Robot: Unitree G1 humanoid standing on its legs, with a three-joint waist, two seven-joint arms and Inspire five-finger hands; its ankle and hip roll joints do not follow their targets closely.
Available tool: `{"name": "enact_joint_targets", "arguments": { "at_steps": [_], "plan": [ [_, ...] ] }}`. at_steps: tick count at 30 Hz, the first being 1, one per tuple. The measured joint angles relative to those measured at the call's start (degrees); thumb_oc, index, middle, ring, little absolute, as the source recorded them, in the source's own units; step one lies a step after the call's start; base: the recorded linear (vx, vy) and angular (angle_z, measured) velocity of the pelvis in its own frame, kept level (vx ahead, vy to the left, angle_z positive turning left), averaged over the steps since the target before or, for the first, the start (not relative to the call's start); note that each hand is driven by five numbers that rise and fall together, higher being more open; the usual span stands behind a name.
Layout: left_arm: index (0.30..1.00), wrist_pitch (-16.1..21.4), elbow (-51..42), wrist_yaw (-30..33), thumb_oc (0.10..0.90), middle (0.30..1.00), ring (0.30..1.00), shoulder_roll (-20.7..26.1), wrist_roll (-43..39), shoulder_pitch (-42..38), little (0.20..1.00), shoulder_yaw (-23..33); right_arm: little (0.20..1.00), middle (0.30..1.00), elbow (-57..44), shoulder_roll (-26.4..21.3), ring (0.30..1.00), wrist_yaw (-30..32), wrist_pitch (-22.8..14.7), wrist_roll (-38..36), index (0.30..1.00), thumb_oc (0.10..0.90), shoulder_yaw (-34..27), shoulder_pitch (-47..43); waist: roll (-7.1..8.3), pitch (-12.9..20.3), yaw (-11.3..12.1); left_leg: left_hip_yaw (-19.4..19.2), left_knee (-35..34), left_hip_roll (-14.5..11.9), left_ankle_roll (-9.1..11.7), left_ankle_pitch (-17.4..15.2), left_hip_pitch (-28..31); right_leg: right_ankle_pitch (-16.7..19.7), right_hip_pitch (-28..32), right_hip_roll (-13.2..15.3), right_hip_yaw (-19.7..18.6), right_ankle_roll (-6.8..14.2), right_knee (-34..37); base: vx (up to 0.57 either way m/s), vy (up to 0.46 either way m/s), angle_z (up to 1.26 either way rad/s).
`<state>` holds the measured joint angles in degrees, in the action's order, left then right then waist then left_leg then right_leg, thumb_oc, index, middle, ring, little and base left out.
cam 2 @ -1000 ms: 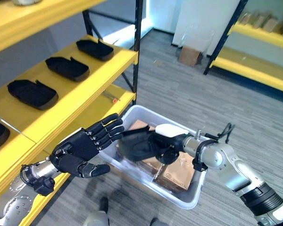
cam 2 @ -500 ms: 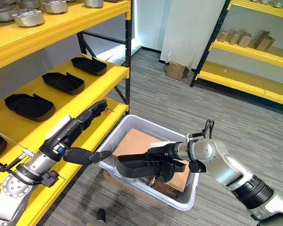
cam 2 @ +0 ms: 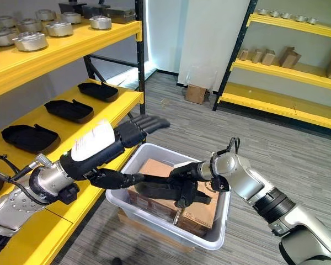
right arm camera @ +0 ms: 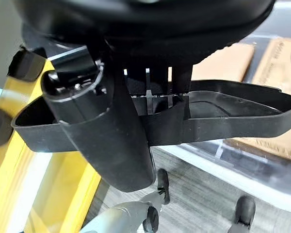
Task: Move parts from the plastic box to the shelf.
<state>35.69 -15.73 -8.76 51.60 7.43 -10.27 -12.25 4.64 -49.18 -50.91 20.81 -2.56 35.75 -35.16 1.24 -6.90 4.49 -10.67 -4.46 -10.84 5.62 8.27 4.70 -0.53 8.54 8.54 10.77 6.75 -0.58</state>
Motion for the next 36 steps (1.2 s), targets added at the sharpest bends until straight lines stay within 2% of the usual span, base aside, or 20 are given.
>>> {"name": "enact_joint_targets", "arguments": {
  "at_steps": [4, 7, 11, 13, 14, 16, 20, 22, 25, 26, 29, 30, 33, 36],
  "plan": [
    [1.0, 0.47, -0.16, -5.8, 0.9, 1.0, 1.0, 4.62, -0.34, 2.16, 1.0, 0.95, 0.3, 0.3, 0.27, -1.93, 0.3, -0.62, -0.18, 0.17, 0.3, 0.4, -0.06, 0.03, -0.13, 0.07, -0.37, -0.32, 0.0, -0.01, 0.17, -0.14, 0.09, 0.17, 0.0, -0.04, -0.46, 0.04, 0.52, 0.01, 0.02, -0.07],
    [1.0, -0.93, 0.04, -8.32, 0.9, 1.0, 1.0, 6.79, -0.11, 5.59, 1.0, 1.85, 0.3, 0.3, 0.27, -2.62, 0.3, -1.4, -0.58, 0.18, 0.3, 0.4, -1.12, 0.13, -0.22, 0.08, -0.98, -0.74, 0.0, -0.01, 0.24, -0.32, 0.24, 0.2, 0.01, -0.01, -0.72, 0.08, 0.76, 0.02, 0.03, -0.06],
    [1.0, -2.06, 0.12, -7.43, 0.9, 1.0, 1.0, 6.95, 1.26, 10.2, 1.0, 7.16, 0.3, 0.3, 0.22, -3.42, 0.3, -2.18, -0.61, 0.33, 0.3, 0.4, -2.37, 0.57, -0.53, 0.06, -1.11, -1.13, -0.01, -0.03, 0.34, -0.57, 0.32, 0.24, 0.04, 0.01, -0.92, 0.14, 1.18, 0.02, 0.019, -0.04],
    [1.0, -2.91, 0.71, -5.41, 0.9, 1.0, 1.0, 7.2, 2.55, 12.83, 1.0, 11.42, 0.3, 0.3, 0.3, -4.48, 0.3, -2.35, -0.91, 0.41, 0.3, 0.4, -3.54, 1.32, -0.97, 0.07, -1.02, -1.42, -0.01, 0.01, 0.39, -0.7, 0.32, 0.3, 0.06, 0.07, -1.03, 0.19, 1.42, 0.02, 0.005, -0.04],
    [1.0, -3.33, 2.08, -3.27, 0.9, 1.0, 1.0, 8.27, 2.76, 15.16, 1.0, 15.77, 0.3, 0.3, 0.6, -5.78, 0.3, -2.42, -1.54, 0.81, 0.3, 0.4, -3.61, 1.41, -1.21, 0.08, -0.9, -1.43, -0.01, -0.04, 0.44, -0.79, 0.32, 0.31, 0.07, 0.02, -1.05, 0.2, 1.57, 0.0, 0.0, 0.0],
    [1.0, -3.55, 3.28, -2.14, 0.9, 1.0, 1.0, 8.23, 3.01, 16.48, 1.0, 18.96, 0.3, 0.3, 0.88, -6.97, 0.3, -2.46, -1.8, 1.02, 0.3, 0.4, -3.69, 1.44, -1.31, 0.08, -0.68, -1.44, -0.01, -0.02, 0.47, -0.87, 0.31, 0.31, 0.12, 0.02, -1.05, 0.21, 1.66, 0.0, 0.0, 0.0],
    [1.0, -3.03, 4.58, -1.71, 0.9, 1.0, 1.0, 8.22, 2.88, 17.42, 1.0, 20.62, 0.3, 0.3, 2.07, -7.8, 0.3, -2.48, -2.42, 1.42, 0.3, 0.4, -4.75, 1.46, -1.3, 0.08, -0.62, -1.5, -0.01, -0.03, 0.49, -0.92, 0.31, 0.31, 0.12, 0.0, -1.04, 0.22, 1.76, 0.0, 0.0, 0.0],
    [1.0, -2.55, 4.57, -2.14, 0.9, 1.0, 1.0, 7.66, 1.67, 18.06, 1.0, 20.17, 0.3, 0.3, 2.08, -7.82, 0.3, -2.62, -2.99, 1.14, 0.3, 0.4, -5.23, 1.43, -1.3, 0.08, -0.66, -1.51, -0.01, -0.08, 0.51, -0.93, 0.32, 0.31, 0.12, -0.05, -1.04, 0.23, 1.81, 0.0, -0.016, 0.0],
    [1.0, -3.74, 4.66, -4.61, 0.9, 1.0, 1.0, 3.77, -3.69, 17.79, 1.0, 18.08, 0.3, 0.3, 1.97, -7.28, 0.3, -3.01, -3.67, -0.37, 0.3, 0.4, -5.22, 1.41, -1.3, 0.08, -0.75, -1.52, -0.02, -0.12, 0.51, -0.93, 0.33, 0.31, 0.12, -0.08, -1.05, 0.23, 1.8, 0.0, 0.0, 0.0],
    [1.0, -3.92, 5.46, -4.94, 0.9, 1.0, 1.0, 1.28, -4.28, 16.66, 1.0, 16.23, 0.3, 0.3, 2.0, -6.36, 0.3, -3.08, -3.83, -0.37, 0.3, 0.4, -5.24, 1.4, -1.3, 0.08, -0.72, -1.51, -0.02, -0.11, 0.52, -0.92, 0.37, 0.31, 0.16, -0.08, -1.07, 0.22, 1.81, 0.0, 0.0, 0.0],
    [1.0, -4.04, 7.47, -5.46, 0.9, 1.0, 1.0, 0.64, -3.72, 14.85, 1.0, 11.27, 0.3, 0.3, 2.01, -4.29, 0.3, -3.12, -4.21, -0.35, 0.3, 0.4, -4.65, 0.76, -1.25, 0.1, -0.75, -1.58, -0.02, -0.15, 0.53, -0.92, 0.5, 0.33, 0.12, -0.13, -1.34, 0.2, 1.82, 0.01, 0.002, -0.03],
    [1.0, -4.71, 9.51, -5.47, 0.9, 1.0, 1.0, -1.67, -2.45, 12.61, 1.0, 6.64, 0.3, 0.3, 1.99, -2.05, 0.3, -2.51, -4.24, -0.43, 0.3, 0.4, -3.62, -0.25, -1.3, 0.12, -0.89, -1.81, -0.02, -0.13, 0.53, -0.92, 0.55, 0.4, 0.0, -0.12, -1.66, 0.21, 1.79, 0.02, 0.004, -0.09],
    [1.0, -5.43, 10.62, -5.54, 0.9, 1.0, 1.0, -3.78, 0.71, 11.85, 1.0, 0.55, 0.3, 0.3, 1.89, 3.34, 0.3, -1.5, -4.55, -0.4, 0.3, 0.4, -3.04, -0.92, -0.95, 0.12, -1.23, -2.37, -0.03, -0.19, 0.54, -0.94, 0.55, 0.95, -0.1, -0.22, -2.16, 0.12, 2.41, 0.02, -0.003, -0.1],
    [1.0, -5.74, 10.72, -5.52, 0.9, 1.0, 1.0, -5.15, 2.46, 11.67, 1.0, -1.48, 0.3, 0.3, 1.63, 6.45, 0.3, -0.39, -4.46, -0.35, 0.3, 0.4, -1.76, -0.93, -0.95, 0.11, -1.19, -2.66, -0.03, -0.17, 0.51, -0.98, 0.53, 1.47, 0.04, -0.26, -2.37, 0.18, 3.13, 0.01, -0.006, -0.06]
  ]
}}
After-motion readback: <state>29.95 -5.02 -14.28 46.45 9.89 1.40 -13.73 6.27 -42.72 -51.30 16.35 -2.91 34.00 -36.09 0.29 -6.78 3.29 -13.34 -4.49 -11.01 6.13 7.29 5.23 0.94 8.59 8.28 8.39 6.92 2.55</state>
